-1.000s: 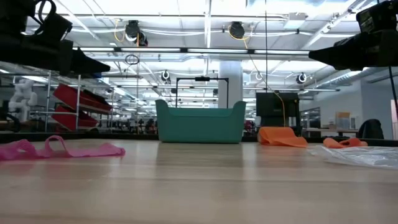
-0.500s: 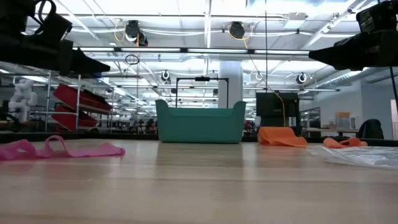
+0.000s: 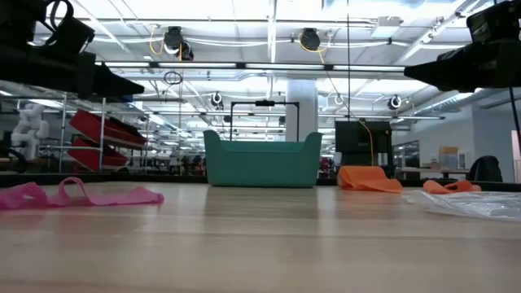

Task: Roll bandage
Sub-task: Roll the orange bandage

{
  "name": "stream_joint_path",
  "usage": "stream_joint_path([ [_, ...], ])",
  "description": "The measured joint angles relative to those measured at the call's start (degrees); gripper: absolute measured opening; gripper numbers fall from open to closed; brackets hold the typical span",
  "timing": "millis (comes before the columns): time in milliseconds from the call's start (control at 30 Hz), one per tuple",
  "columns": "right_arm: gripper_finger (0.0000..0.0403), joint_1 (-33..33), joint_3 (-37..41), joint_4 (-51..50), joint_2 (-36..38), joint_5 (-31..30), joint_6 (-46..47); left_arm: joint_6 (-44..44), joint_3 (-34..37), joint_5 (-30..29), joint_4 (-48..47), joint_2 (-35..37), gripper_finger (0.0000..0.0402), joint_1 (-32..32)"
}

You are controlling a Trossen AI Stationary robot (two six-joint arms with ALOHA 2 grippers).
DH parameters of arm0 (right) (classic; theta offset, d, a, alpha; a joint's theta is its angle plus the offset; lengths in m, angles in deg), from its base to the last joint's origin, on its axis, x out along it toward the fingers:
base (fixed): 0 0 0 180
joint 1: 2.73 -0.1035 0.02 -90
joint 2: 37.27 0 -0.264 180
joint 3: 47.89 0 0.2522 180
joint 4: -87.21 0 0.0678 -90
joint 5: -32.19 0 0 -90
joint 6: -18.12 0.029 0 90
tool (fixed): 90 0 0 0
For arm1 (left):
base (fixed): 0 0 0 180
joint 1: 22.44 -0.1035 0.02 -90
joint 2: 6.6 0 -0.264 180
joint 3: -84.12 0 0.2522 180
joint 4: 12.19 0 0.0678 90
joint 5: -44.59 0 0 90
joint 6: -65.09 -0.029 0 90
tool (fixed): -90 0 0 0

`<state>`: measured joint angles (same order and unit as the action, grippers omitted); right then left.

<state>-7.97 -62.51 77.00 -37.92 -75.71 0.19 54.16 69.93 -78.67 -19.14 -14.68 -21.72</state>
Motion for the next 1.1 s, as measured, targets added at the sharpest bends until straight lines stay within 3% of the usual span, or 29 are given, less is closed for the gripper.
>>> stream_joint_path([
  [333, 0.0, 0.0, 0.0, 0.5, 0.0, 0.0, -2.7, 0.0, 0.0, 0.0, 0.0, 0.0, 0.0022, 0.0],
  [633, 0.0, 0.0, 0.0, 1.5, 0.0, 0.0, 13.9, 0.0, 0.0, 0.0, 0.0, 0.0, 0.0022, 0.0],
  [833, 0.0, 0.0, 0.0, 4.1, -0.1, -0.2, 13.4, 0.0, 0.0, 0.0, 0.0, 0.0, 0.0022, 0.0],
  [933, 0.0, 0.3, 0.0, 4.8, -0.7, -4.5, 12.2, 0.0, 0.0, 0.0, 0.0, 0.0, 0.0022, 0.0],
  [1100, 0.0, 1.6, 0.0, 3.1, -4.5, -7.7, 19.7, 0.1, 0.0, 0.0, 0.6, 0.0, 0.0022, 0.0],
])
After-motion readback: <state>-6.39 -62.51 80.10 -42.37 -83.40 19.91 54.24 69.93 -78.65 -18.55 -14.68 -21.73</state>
